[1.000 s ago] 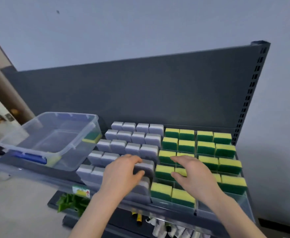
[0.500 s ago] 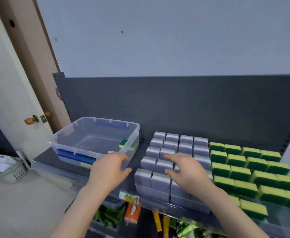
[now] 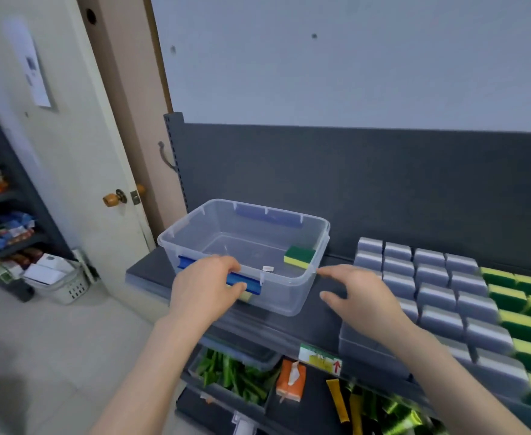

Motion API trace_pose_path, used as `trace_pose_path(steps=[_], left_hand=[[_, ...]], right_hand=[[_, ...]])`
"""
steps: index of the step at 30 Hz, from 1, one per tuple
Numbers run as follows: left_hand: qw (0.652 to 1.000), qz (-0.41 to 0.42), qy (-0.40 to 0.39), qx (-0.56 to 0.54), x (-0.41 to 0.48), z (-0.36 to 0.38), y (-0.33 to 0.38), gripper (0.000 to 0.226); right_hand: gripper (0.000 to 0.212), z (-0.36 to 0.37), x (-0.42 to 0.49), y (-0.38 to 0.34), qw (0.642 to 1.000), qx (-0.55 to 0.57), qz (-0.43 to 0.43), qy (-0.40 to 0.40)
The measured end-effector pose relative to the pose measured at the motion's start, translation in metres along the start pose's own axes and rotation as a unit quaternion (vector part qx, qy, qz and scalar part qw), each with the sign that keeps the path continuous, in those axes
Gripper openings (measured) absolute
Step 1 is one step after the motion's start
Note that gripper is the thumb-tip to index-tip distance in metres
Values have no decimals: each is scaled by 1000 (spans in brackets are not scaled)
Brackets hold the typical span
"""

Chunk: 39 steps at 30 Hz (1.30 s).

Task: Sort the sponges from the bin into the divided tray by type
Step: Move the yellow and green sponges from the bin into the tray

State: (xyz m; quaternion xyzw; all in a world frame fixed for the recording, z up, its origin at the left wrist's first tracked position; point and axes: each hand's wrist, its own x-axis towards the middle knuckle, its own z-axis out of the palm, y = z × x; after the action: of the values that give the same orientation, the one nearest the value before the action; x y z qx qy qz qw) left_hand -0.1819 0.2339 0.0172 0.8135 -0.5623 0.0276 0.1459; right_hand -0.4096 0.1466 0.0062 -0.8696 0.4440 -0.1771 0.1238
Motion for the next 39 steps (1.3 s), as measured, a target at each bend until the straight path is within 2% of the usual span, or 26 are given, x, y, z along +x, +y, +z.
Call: trace_pose_path(steps=[7, 15, 20, 25, 32, 36, 39], left_hand=[[1000, -10, -10, 12, 47, 13, -36, 33], [999, 10, -41, 22, 126, 27, -58, 37], [997, 6, -65, 47, 166, 48, -72, 39], [992, 13, -112, 48, 199, 69, -85, 43], [975, 30, -211, 63, 248, 89, -110, 54], [966, 64, -245, 57, 281, 97, -118, 52], [965, 84, -248, 18, 309, 105, -120, 45]], right_hand=[[42, 20, 63, -8, 1000, -2, -19, 6], [42, 47, 154, 3, 999, 40, -1, -2], [44, 67, 208, 18, 998, -2, -2, -57], [36, 89, 242, 27, 986, -77, 10, -145], [36, 107, 271, 37, 976, -129, 49, -170], [36, 120, 278, 37, 957, -162, 94, -220], [31, 127, 282, 33, 930, -212, 138, -266]])
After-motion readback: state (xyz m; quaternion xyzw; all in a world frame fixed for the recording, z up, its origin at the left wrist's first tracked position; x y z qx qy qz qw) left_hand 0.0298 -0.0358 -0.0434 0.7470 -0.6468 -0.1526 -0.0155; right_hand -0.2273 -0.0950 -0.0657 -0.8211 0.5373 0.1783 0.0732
